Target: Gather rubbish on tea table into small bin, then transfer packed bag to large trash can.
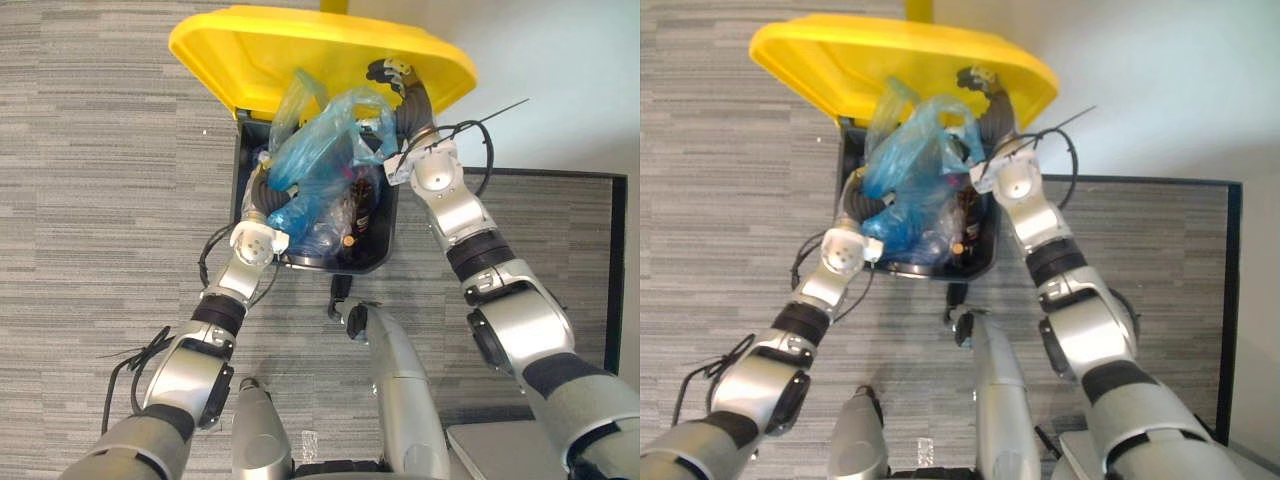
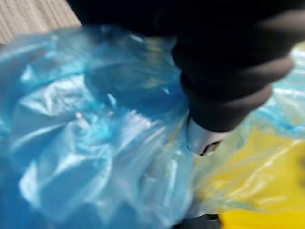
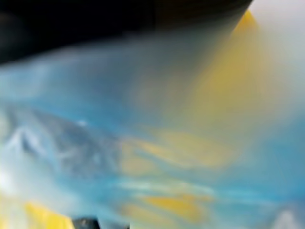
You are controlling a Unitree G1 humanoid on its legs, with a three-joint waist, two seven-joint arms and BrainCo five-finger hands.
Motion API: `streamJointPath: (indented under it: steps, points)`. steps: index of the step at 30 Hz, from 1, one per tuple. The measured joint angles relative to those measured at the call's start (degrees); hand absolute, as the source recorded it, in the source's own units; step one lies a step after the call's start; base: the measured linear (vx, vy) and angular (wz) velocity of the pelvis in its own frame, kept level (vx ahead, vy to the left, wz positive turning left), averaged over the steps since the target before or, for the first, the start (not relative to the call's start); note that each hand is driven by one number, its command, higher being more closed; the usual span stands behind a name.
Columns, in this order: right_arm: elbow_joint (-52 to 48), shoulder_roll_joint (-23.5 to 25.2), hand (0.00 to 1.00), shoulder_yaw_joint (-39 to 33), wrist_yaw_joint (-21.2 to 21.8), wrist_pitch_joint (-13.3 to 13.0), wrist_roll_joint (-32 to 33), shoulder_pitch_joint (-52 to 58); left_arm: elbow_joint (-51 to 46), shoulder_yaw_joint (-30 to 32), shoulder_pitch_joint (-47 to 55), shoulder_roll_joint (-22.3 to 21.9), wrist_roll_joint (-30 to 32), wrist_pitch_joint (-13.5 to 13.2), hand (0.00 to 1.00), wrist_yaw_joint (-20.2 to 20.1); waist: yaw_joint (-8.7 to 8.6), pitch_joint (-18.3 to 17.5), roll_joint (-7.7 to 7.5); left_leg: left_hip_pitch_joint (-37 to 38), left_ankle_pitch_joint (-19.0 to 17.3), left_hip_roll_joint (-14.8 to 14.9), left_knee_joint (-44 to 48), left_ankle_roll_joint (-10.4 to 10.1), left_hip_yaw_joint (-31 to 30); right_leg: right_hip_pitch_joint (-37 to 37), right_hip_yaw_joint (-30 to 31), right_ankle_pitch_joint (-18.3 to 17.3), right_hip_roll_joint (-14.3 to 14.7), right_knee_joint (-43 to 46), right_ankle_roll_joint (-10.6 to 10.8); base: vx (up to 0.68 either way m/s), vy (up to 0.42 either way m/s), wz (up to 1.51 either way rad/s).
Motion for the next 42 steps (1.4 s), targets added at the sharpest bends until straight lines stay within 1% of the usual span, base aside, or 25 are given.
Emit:
streamJointPath:
  steps: [2, 4, 9, 11, 15, 16, 20, 23, 25, 26, 28, 30, 31, 32, 34, 36, 37, 38, 40, 41, 42]
  points:
    - [0.0, -0.4, 0.00, 0.0, 0.2, 0.0, 0.0, -0.5, 0.5, 0.1, -0.4, 0.0, 1.0, 0.6, 0.00, -0.2, -0.08, 0.4, 0.07, -0.3, -0.6, 0.0, 0.7, 0.1, -0.1, -0.1, 0.0, 0.0, 0.0, 0.0, 0.0, 0.00, 0.061, -0.01]
    - [0.0, -0.4, 0.00, 0.0, 0.3, 0.0, 0.0, -0.5, 0.6, 0.1, -0.5, 0.0, 2.3, 0.7, 0.00, -0.5, -0.56, 0.4, 0.07, -1.0, -0.7, -0.2, 1.0, 0.1, -0.6, -0.2, 0.0, -0.1, -0.4, -0.2, 0.1, -0.01, 0.065, 0.09]
    - [0.0, -0.4, 0.00, 0.0, 0.9, 0.0, -0.3, -0.8, 0.5, 0.1, -0.5, 0.4, 4.3, 0.9, 0.00, -1.0, -0.61, 0.4, 0.07, -2.2, -0.7, -0.3, 1.7, 0.1, -1.4, -0.7, -0.3, -0.1, -0.8, -0.4, 0.2, -0.01, 0.025, 0.07]
    - [0.0, -0.7, 0.00, 0.0, 1.1, 0.0, -2.2, -0.8, 0.3, 0.1, -0.5, 0.6, 4.3, 0.9, 0.00, -1.2, -0.68, 0.4, 0.07, -2.2, -0.7, -0.3, 1.7, 0.1, -1.4, -0.7, -0.3, -0.1, -0.8, -0.4, 0.2, 0.00, 0.000, 0.00]
    - [0.0, -3.0, 0.00, 1.4, 1.4, 0.0, -7.5, -0.8, -1.4, 0.1, -0.4, 1.2, 4.3, 0.9, 0.00, -1.4, -0.79, 0.3, 0.07, -2.2, -0.7, -0.3, 1.7, 0.1, -1.5, -0.4, -0.6, -0.1, -1.0, -0.5, 0.2, 0.00, 0.015, 0.02]
    - [0.0, -3.7, 0.00, 2.1, 1.5, 0.0, -9.5, -0.7, -2.2, 0.1, -0.3, 1.2, 4.2, 0.7, 0.00, -1.4, -0.87, 0.3, 0.08, -2.0, -0.7, -0.3, 1.7, 0.1, -1.6, 0.0, -0.8, -0.1, -1.1, -0.5, 0.2, 0.00, 0.034, 0.07]
    - [-1.4, -5.1, 0.00, 2.8, 1.7, 0.0, -14.1, 0.8, -5.9, -0.3, 1.2, 1.1, 3.3, -0.3, 0.00, -1.4, -1.13, 0.2, 0.16, -1.5, -0.7, -0.3, 1.7, 0.1, -1.8, 1.0, -1.1, -0.1, -1.7, -0.5, 0.2, 0.00, 0.049, 0.11]
    - [-2.4, -5.2, 0.00, 3.7, 2.0, 0.0, -16.0, 3.9, -10.2, -0.3, 4.9, 0.9, 1.0, -0.8, 0.00, -1.4, -1.09, 0.0, 0.35, 0.3, -0.7, -0.3, 1.4, 0.1, -1.8, 3.0, -1.2, -0.1, -1.8, -0.9, 0.2, -0.01, 0.059, 0.04]
    - [-4.5, -5.9, 0.00, 4.2, 2.1, 0.0, -16.5, 7.1, -14.0, -0.4, 8.0, 0.6, -0.9, -1.9, 0.00, -1.5, -0.88, -0.7, 0.84, 0.6, -0.7, -0.4, 1.2, 0.1, -2.1, 3.9, -1.3, -0.1, -1.9, -1.3, 0.2, -0.01, 0.057, 0.09]
    - [-5.3, -6.1, 0.00, 4.3, 2.2, 0.0, -17.0, 9.2, -16.4, -0.3, 10.3, 0.1, -2.4, -2.6, 0.00, -1.7, -0.50, -1.1, 1.15, 1.5, -0.7, -0.6, 0.2, 0.2, -2.1, 4.4, -1.3, -0.2, -2.0, -1.4, 0.2, 0.00, 0.035, 0.09]
    - [-6.2, -6.1, 0.00, 4.5, 2.4, 0.0, -17.8, 12.2, -19.2, -0.3, 14.0, -0.8, -4.3, -3.4, 0.00, -2.4, -0.05, -3.1, 2.02, 1.4, -0.6, -0.7, -0.7, 0.2, -2.2, 4.2, -1.3, -0.3, -2.2, -1.5, 0.5, 0.02, 0.031, 0.08]
    - [-6.2, -6.1, 0.00, 5.6, 3.1, 0.3, -18.2, 17.7, -25.8, 0.1, 24.0, -2.9, -10.6, -5.4, 0.00, -2.7, 0.64, -6.8, 4.09, 2.3, -0.2, -1.2, -3.0, 0.4, -2.6, 4.4, -1.5, -0.9, -3.1, -1.1, 1.2, 0.05, 0.032, 0.17]
    - [-6.2, -6.1, 0.00, 5.7, 3.2, 0.4, -18.2, 18.6, -26.8, 0.2, 25.6, -3.3, -11.4, -5.6, 0.00, -2.7, 0.75, -7.2, 4.34, 2.6, 0.0, -1.3, -3.4, 0.5, -2.7, 4.6, -1.6, -0.9, -3.2, -1.1, 1.3, 0.06, 0.032, 0.19]
    - [-6.2, -6.1, 0.00, 5.7, 3.4, 0.5, -18.6, 20.8, -28.5, 0.2, 29.0, -3.9, -12.8, -6.0, 0.00, -2.8, 1.23, -7.4, 4.70, 4.2, 0.7, -1.5, -4.4, 0.5, -2.9, 6.1, -1.9, -1.1, -3.6, -1.2, 1.4, 0.05, 0.033, 0.17]
    - [-6.2, -6.0, 0.00, 5.7, 4.0, 1.1, -20.5, 25.1, -30.4, 0.9, 35.4, -5.1, -14.6, -7.1, 0.00, -3.9, 2.19, -8.2, 4.76, 6.9, 1.8, -1.7, -5.8, 0.7, -3.3, 9.0, -2.2, -1.4, -4.0, -1.5, 1.9, 0.03, 0.035, 0.22]
    - [-6.1, -5.6, 0.00, 5.7, 4.2, 1.5, -20.8, 28.3, -30.8, 2.0, 40.4, -5.7, -16.2, -7.3, 0.00, -5.2, 2.83, -9.8, 4.80, 7.4, 1.8, -1.8, -6.0, 0.7, -3.8, 10.2, -2.6, -1.8, -4.4, -1.9, 2.6, -0.02, 0.034, 0.22]
    - [-6.1, -4.8, 0.00, 5.6, 4.4, 1.9, -22.0, 30.4, -29.8, 2.6, 44.3, -5.6, -17.1, -7.3, 0.00, -6.1, 3.11, -11.2, 4.72, 8.3, 1.8, -2.1, -6.4, 0.7, -3.9, 10.9, -2.8, -2.0, -4.7, -2.0, 2.8, -0.01, 0.040, 0.20]
    - [-6.1, -4.5, 0.00, 5.6, 4.5, 2.0, -22.6, 31.0, -28.8, 2.7, 45.8, -5.6, -17.4, -7.3, 0.00, -6.2, 3.19, -11.4, 4.83, 8.9, 2.0, -2.1, -6.4, 0.9, -4.0, 11.6, -2.9, -2.0, -4.7, -2.1, 2.8, 0.01, 0.046, 0.13]
    - [-6.1, -2.5, 0.00, 5.6, 5.1, 2.0, -23.5, 33.4, -21.5, 3.9, 50.1, -5.6, -17.2, -6.7, 0.00, -7.9, 3.56, -11.6, 4.77, 12.5, 3.3, -2.7, -6.3, 1.5, -3.9, 16.0, -2.8, -2.0, -4.8, -2.7, 2.8, 0.00, 0.042, 0.05]
    - [-6.0, -1.9, 0.00, 5.5, 5.2, 2.0, -24.0, 33.9, -19.2, 4.0, 50.8, -5.7, -17.2, -6.6, 0.00, -8.5, 3.61, -11.6, 4.74, 13.4, 3.4, -2.9, -6.3, 1.7, -3.8, 17.0, -2.6, -1.9, -4.8, -2.9, 2.8, -0.04, 0.061, -0.01]
    - [-6.0, -0.5, 0.00, 4.7, 5.3, 2.0, -24.4, 35.0, -14.8, 4.1, 51.5, -5.8, -17.2, -6.3, 0.00, -9.5, 3.77, -11.7, 4.54, 15.2, 3.5, -3.4, -6.2, 2.1, -3.3, 18.7, -2.1, -1.3, -4.8, -3.4, 2.8, -0.08, 0.080, -0.17]
